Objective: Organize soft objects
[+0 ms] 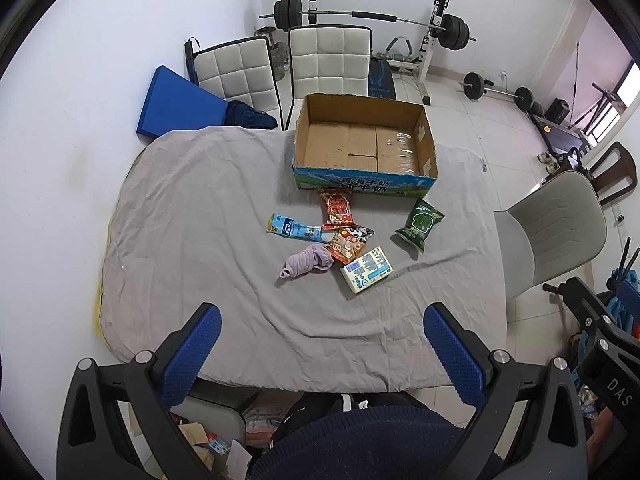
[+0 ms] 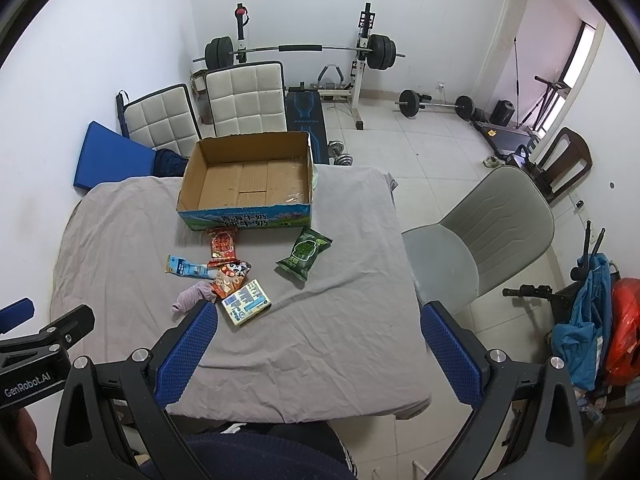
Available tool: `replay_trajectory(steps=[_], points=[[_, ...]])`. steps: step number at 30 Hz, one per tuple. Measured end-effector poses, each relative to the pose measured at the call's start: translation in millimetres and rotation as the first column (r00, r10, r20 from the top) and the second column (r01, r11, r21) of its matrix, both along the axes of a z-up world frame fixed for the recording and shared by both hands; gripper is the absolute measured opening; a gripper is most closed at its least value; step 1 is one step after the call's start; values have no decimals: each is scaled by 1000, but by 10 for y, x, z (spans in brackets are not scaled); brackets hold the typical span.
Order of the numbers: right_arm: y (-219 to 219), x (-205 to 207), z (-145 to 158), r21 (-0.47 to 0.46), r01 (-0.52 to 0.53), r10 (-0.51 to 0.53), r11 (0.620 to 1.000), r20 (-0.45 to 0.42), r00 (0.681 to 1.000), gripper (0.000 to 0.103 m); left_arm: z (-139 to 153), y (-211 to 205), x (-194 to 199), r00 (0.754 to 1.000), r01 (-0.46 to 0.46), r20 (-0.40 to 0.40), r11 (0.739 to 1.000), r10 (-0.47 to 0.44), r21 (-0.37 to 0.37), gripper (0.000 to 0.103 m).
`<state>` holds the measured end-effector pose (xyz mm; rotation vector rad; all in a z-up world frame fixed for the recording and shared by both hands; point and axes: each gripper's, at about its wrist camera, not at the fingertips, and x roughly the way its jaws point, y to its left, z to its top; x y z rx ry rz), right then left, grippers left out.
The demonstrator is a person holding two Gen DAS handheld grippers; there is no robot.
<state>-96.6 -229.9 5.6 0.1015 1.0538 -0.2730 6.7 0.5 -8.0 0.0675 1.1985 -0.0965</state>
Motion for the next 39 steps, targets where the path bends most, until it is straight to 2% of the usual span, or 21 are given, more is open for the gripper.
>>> replay_trajectory(steps=[28, 36, 39], points=[[-26, 32, 104, -4, 4, -4, 1000, 13, 1000, 103, 66, -9, 4, 1000, 3, 18, 1000, -2, -4, 103], [-63, 76, 72, 13, 3, -3, 1000, 7, 1000, 103, 59, -21, 67, 1000, 0, 21, 1000, 0, 2, 103], [-142, 191, -2, 31, 9, -9, 999, -4, 1000, 103, 20, -32, 210, 999, 9, 38, 1000, -9, 10, 103]])
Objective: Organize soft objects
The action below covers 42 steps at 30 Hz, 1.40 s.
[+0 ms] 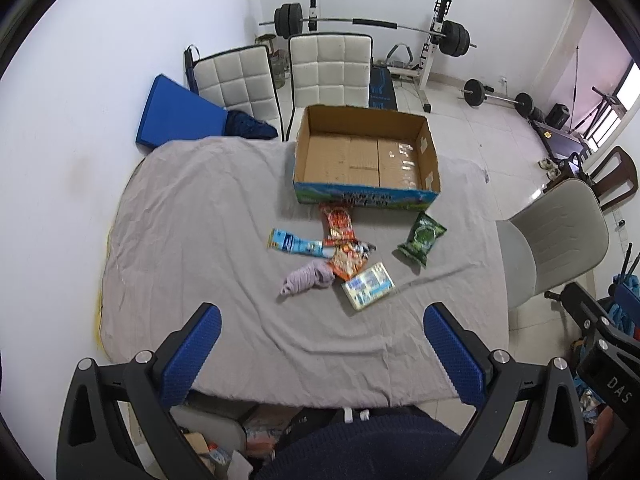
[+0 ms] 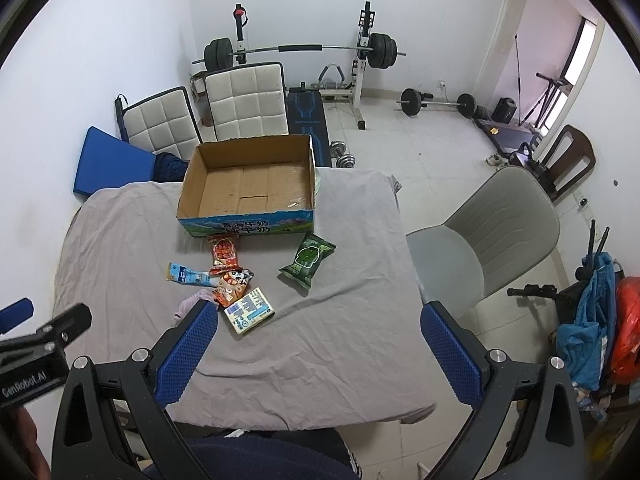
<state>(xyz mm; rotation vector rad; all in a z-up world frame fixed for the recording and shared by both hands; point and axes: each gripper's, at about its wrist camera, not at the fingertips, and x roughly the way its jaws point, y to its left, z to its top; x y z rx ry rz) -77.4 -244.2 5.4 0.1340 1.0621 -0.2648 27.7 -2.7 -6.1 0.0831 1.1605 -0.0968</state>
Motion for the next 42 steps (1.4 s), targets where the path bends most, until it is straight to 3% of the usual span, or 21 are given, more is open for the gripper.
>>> replay_trajectory(steps=[6, 9, 14, 19, 22, 26, 29, 31, 34, 37, 39, 42], points=[[-326, 448, -544, 71, 39, -32, 997, -89, 996, 103, -322, -62, 552, 1000, 5, 27, 995, -8, 96, 103], [-519, 724, -1003, 126, 66, -44, 990, -169, 985, 103, -692, -127, 806, 999, 26, -40, 997, -23, 75, 103], [-782, 1121, -1918, 186, 71, -10, 980, -310, 951, 103, -1555, -547, 1065, 971, 200, -167, 966, -173, 164, 103], [-1020, 1328, -2852, 221, 95, 11, 971, -434, 901, 103, -2624, -994, 1141, 878, 391, -368, 902, -307, 182, 101], [-1116, 1385, -3237, 223, 100, 18, 970, -475, 880, 103, -3183, -1230, 1125, 818, 476, -453, 859, -355, 187, 97], [-1216, 1379, -3597, 252, 125, 25, 960, -518, 855, 103, -3695, -1439, 1110, 745, 563, -534, 806, -399, 183, 97], [-1302, 1409, -3743, 272, 145, 20, 952, -523, 852, 103, -3972, -1523, 1124, 730, 590, -555, 777, -398, 220, 90], [-1351, 1453, -3771, 292, 160, 14, 943, -514, 858, 103, -4000, -1505, 1170, 754, 552, -535, 810, -382, 199, 61], [-1387, 1588, -3788, 328, 186, -1, 926, -490, 872, 103, -3896, -1343, 1292, 818, 361, -519, 923, -246, 131, 61], [-1368, 1843, -3850, 367, 216, -23, 905, -464, 886, 103, -3790, -1122, 1352, 841, 145, -533, 988, -91, 60, 61], [-1324, 2053, -3916, 382, 243, -48, 891, -455, 889, 103, -3761, -985, 1353, 836, -2, -549, 1000, 13, 21, 61], [-1236, 2323, -4104, 405, 279, -68, 871, -463, 884, 98, -3820, -849, 1327, 800, -143, -589, 990, 113, -4, 61]])
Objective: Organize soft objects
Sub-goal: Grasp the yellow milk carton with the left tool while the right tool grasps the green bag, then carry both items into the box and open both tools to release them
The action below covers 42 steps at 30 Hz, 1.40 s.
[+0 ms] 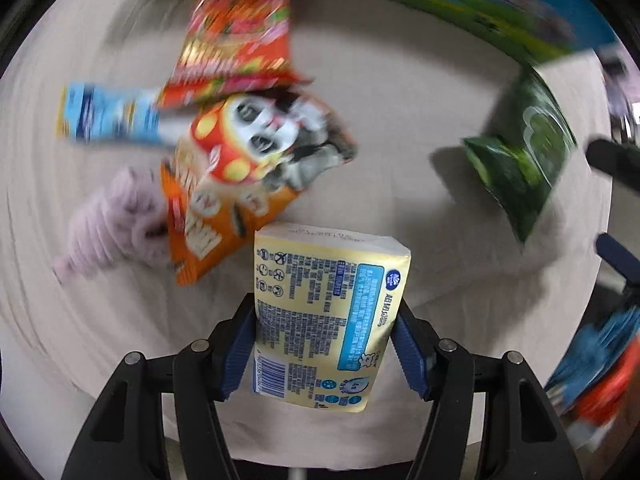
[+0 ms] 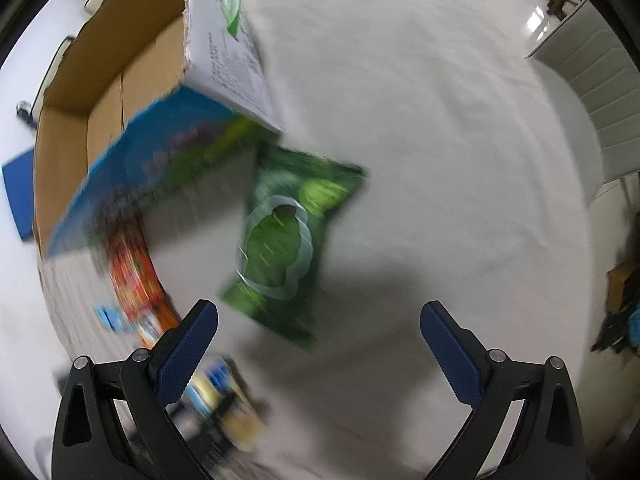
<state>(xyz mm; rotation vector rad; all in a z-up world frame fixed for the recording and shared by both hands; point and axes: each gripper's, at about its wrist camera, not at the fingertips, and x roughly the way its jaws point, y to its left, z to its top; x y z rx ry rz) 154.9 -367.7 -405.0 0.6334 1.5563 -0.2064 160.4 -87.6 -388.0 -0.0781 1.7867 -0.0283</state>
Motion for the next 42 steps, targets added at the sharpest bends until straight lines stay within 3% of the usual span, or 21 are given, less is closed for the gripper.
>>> replay_trajectory(steps=[3, 4, 9, 13, 17, 21, 24, 27, 29, 31, 36, 42], points=[[141, 189, -231, 14, -25, 26, 1000, -49, 998, 75, -61, 37, -59, 1000, -26, -8, 1000, 26, 2, 63], [196, 225, -322, 22, -48, 50, 999, -70, 996, 61, -31, 43, -54, 1000, -14, -3, 1000, 14, 7, 63], [282, 112, -374, 17, -158, 159, 987, -87, 983, 45, -296, -171, -92, 999, 22, -26, 1000, -22, 8, 63], [286, -258, -365, 16, -315, 313, 949, -151, 938, 43, -383, -195, -207, 998, 49, -27, 999, -49, -21, 63], [264, -635, -393, 32, -388, 387, 921, -190, 902, 43, -432, -223, -425, 994, 97, -38, 995, -98, -21, 63], [179, -754, -368, 6, -339, 336, 941, -147, 930, 45, -520, -305, -562, 992, 121, -25, 993, -120, 4, 62], [110, -825, -335, 12, -277, 276, 961, -133, 952, 60, -585, -363, -627, 992, 124, -13, 992, -124, 16, 62], [70, -735, -298, 14, -238, 238, 971, -109, 965, 61, -591, -441, -610, 994, 112, -4, 994, -112, 15, 62], [83, -684, -303, -10, -222, 220, 975, -106, 970, 60, -609, -468, -547, 995, 95, 5, 995, -95, 13, 61], [98, -658, -317, -29, -225, 220, 974, -120, 968, 42, -637, -431, -572, 996, 90, 19, 996, -91, 20, 61], [64, -633, -276, -42, -240, 234, 970, -116, 965, 36, -481, -356, -714, 991, 107, 81, 993, -111, 43, 61], [17, -668, 78, -17, -269, 268, 963, -52, 962, 35, -85, -445, -901, 975, 133, 177, 991, -136, 30, 61]])
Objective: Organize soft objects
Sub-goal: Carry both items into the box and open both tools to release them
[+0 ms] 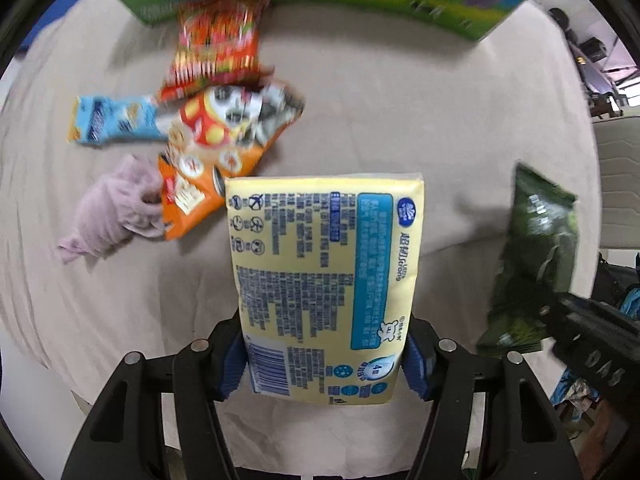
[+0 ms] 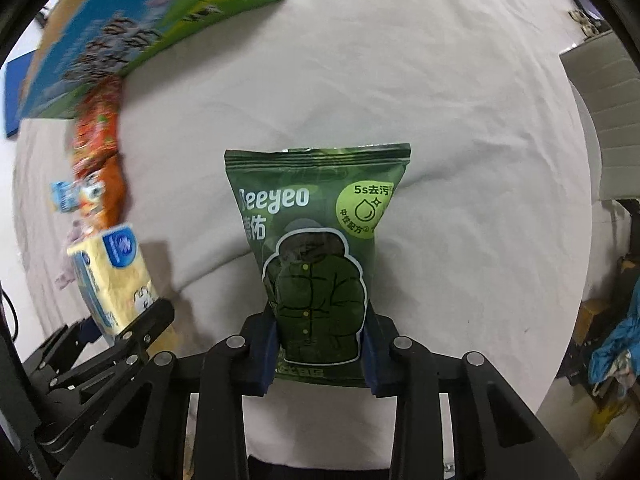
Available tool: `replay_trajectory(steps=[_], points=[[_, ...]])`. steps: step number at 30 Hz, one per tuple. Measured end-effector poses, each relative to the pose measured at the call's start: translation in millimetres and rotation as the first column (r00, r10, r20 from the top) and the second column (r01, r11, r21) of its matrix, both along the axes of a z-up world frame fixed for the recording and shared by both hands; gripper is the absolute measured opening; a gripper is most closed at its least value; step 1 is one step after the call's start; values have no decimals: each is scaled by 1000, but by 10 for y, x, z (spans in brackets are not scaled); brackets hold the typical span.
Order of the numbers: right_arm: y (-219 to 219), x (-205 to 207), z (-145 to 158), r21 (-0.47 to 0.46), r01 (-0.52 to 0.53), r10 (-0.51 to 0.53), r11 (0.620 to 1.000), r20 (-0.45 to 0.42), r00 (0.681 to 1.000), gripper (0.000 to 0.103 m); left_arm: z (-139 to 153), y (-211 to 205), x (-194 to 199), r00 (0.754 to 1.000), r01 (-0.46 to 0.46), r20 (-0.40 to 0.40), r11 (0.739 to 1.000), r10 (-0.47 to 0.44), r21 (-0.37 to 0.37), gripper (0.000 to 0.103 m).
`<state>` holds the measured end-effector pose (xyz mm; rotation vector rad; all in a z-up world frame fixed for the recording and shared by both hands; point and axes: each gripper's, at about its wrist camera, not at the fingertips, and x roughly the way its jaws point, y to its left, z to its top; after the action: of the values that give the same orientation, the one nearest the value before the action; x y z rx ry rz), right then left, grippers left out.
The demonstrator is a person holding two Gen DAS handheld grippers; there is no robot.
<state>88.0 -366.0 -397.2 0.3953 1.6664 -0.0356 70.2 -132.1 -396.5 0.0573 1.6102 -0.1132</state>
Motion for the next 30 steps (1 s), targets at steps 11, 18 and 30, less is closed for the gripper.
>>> replay_trajectory(steps=[11, 18, 30], points=[[-469, -211, 1096, 94, -37, 18, 995, 191, 981, 35, 1235, -40, -1, 974, 26, 225, 996, -6, -86, 61], [-302, -32, 1710, 139, -42, -1, 989, 296, 955, 34, 1920, -54, 390, 961, 48, 276, 986, -2, -161, 61], [86, 1280, 1907, 71, -4, -22, 997, 366, 930, 34, 2201, 187, 1727, 951, 98, 308, 977, -35, -190, 61]])
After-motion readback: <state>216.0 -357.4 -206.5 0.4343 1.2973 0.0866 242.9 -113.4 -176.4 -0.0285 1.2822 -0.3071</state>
